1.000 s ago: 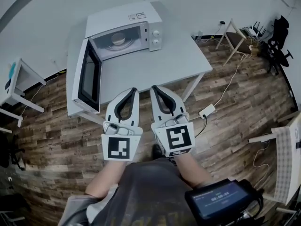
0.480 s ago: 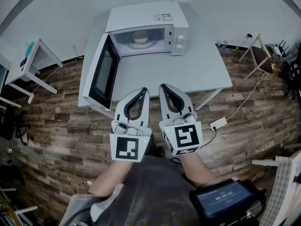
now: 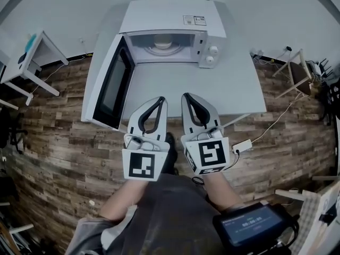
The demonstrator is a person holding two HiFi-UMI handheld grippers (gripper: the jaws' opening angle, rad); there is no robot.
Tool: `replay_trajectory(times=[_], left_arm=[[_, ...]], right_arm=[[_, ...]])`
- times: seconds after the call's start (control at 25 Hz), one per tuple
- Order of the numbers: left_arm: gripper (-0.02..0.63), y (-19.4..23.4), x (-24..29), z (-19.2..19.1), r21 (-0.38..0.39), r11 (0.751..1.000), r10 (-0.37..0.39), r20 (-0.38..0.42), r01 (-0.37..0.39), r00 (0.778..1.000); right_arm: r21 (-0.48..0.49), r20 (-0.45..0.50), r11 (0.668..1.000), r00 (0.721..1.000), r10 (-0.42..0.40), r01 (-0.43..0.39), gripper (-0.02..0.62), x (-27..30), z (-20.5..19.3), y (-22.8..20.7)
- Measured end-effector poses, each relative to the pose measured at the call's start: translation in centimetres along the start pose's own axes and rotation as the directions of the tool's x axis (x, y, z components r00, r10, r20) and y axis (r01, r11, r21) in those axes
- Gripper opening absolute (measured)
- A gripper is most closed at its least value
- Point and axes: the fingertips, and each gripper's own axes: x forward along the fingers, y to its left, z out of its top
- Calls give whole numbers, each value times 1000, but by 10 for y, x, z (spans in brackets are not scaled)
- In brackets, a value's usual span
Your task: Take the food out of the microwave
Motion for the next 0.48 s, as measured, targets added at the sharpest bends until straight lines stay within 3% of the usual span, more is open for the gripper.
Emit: replay_trajectory(times=[0.48], left_arm=[[8, 44, 88, -33, -39, 999, 24, -26, -25, 999]], right_arm=[[-6, -30, 1000, 999, 23, -23, 8, 87, -16, -45]])
